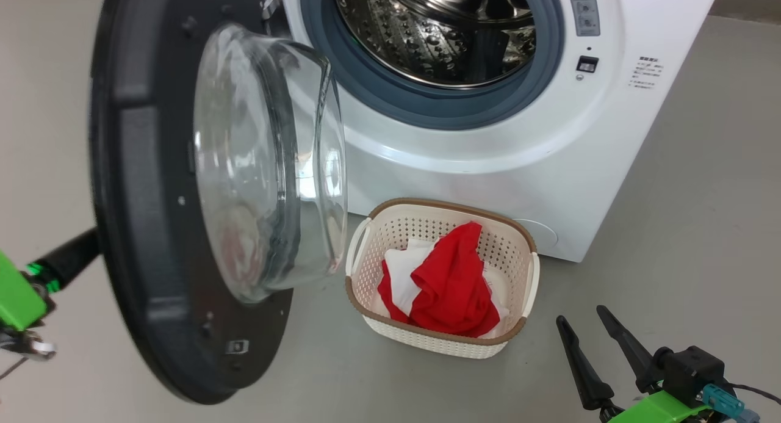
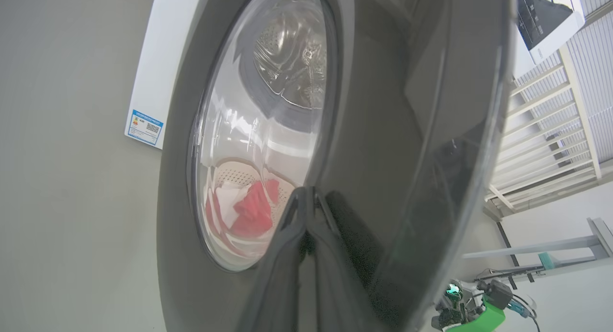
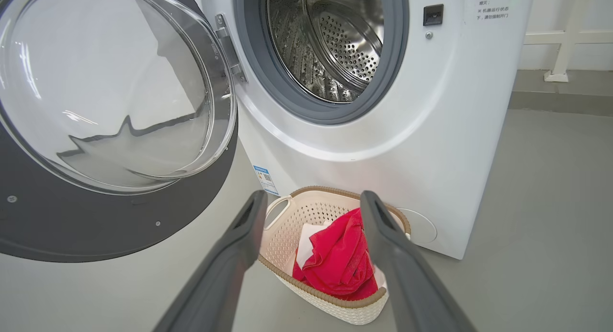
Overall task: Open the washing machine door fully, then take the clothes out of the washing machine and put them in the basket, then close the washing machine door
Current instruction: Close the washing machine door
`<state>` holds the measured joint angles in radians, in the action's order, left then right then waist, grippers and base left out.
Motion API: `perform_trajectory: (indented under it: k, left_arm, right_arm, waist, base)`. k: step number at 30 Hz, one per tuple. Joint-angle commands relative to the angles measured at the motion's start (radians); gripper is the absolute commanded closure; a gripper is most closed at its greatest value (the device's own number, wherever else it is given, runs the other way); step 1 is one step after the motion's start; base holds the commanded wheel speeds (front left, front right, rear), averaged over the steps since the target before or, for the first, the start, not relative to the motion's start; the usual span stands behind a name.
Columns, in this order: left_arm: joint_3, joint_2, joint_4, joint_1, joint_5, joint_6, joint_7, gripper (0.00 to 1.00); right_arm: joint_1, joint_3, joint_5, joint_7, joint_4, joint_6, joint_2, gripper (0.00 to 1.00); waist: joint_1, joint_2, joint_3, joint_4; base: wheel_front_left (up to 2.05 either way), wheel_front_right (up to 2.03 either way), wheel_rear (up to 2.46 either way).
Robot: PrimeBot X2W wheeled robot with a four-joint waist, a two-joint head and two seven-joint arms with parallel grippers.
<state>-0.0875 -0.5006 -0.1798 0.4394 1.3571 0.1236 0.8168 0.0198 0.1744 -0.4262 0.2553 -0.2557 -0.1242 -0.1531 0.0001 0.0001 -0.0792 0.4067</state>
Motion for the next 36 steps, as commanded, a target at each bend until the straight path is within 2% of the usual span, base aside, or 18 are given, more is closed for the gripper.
perform_trajectory:
  k: [1,12,18,25,35,36]
  left_arm:
    - [-0.017,-0.042,0.058,0.016,0.013,0.007,0.0,1.0]
    - [0.128,-0.007,0.189,0.028,0.016,0.007,-0.084,1.0]
    - [0.197,0.024,0.207,0.055,0.006,0.007,-0.155,1.0]
    - [0.215,-0.003,0.173,0.054,0.007,0.007,-0.221,1.0]
    - [0.217,-0.038,0.109,-0.03,0.011,0.007,-0.329,1.0]
    - [0.218,-0.037,0.099,-0.043,0.015,0.007,-0.34,0.96]
  right_arm:
    - [0.003,0.018,0.011,0.006,0.023,-0.007,-0.006,0.0]
    - [0.002,0.014,0.011,0.006,0.027,-0.007,-0.003,0.0]
    - [-0.001,0.014,0.012,0.006,0.028,-0.007,-0.002,0.0]
    - [-0.005,0.01,0.012,0.006,0.029,-0.007,-0.002,0.0]
    - [0.003,0.008,0.013,0.006,0.026,-0.007,0.005,0.0]
    - [0.003,0.008,0.013,0.006,0.026,-0.007,0.006,0.0]
  waist:
    - [-0.0001,-0.0001,0.005,-0.012]
    - [-0.0001,-0.0001,0.005,-0.06]
    - [-0.0001,-0.0001,0.001,-0.08]
    - [-0.0001,-0.0001,-0.001,-0.094]
    - [-0.0001,-0.0001,0.019,-0.073]
    - [-0.0001,-0.0001,0.023,-0.068]
  base:
    - [0.0,0.0,0.0]
    - [0.0,0.0,0.0]
    - [0.0,0.0,0.0]
    - [0.0,0.0,0.0]
    - [0.0,0.0,0.0]
    - [0.0,0.0,0.0]
